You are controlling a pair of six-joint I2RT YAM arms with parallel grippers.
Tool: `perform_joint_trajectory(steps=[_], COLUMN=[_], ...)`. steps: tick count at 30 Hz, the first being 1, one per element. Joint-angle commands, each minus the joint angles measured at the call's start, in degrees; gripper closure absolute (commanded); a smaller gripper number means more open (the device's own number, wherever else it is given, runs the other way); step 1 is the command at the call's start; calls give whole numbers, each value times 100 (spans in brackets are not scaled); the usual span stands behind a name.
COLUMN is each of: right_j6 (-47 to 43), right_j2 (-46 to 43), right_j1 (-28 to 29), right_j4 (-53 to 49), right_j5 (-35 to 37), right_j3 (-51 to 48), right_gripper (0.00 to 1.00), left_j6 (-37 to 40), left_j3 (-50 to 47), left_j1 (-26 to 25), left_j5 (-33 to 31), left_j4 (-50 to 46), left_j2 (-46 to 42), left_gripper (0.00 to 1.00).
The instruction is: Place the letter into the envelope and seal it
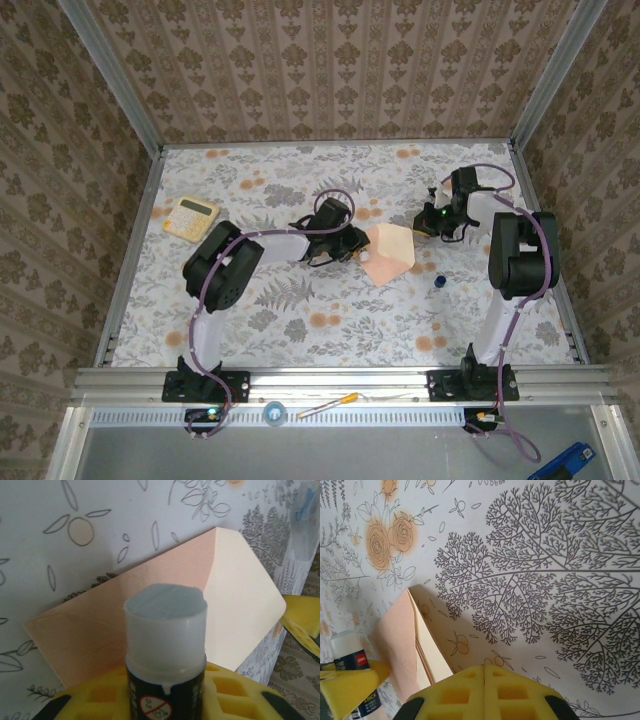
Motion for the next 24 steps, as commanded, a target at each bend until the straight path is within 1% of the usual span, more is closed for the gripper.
perform_joint_trajectory(steps=[1,6,13,20,24], right_j6=[83,110,196,324,439], right_j2=[23,-11,-273,-487,-593], right_j1=[30,34,42,121,213], right_j4=[82,144,322,575,717], right_j5=[-263,-454,-788,-1158,-1275], right_j3=[-118,-198,-438,-731,-870], right_gripper=[100,100,100,100,100], left_j6=[184,299,613,1333,1564], left_j3=[113,133,245,607,765], left_j1=[70,76,129,200,233], left_j5=[122,187,386,516,604], left_j4=[-114,-217,-498,-1173,-1367], left_j2=[129,206,335,453,533], left_gripper=[97,97,97,97,97])
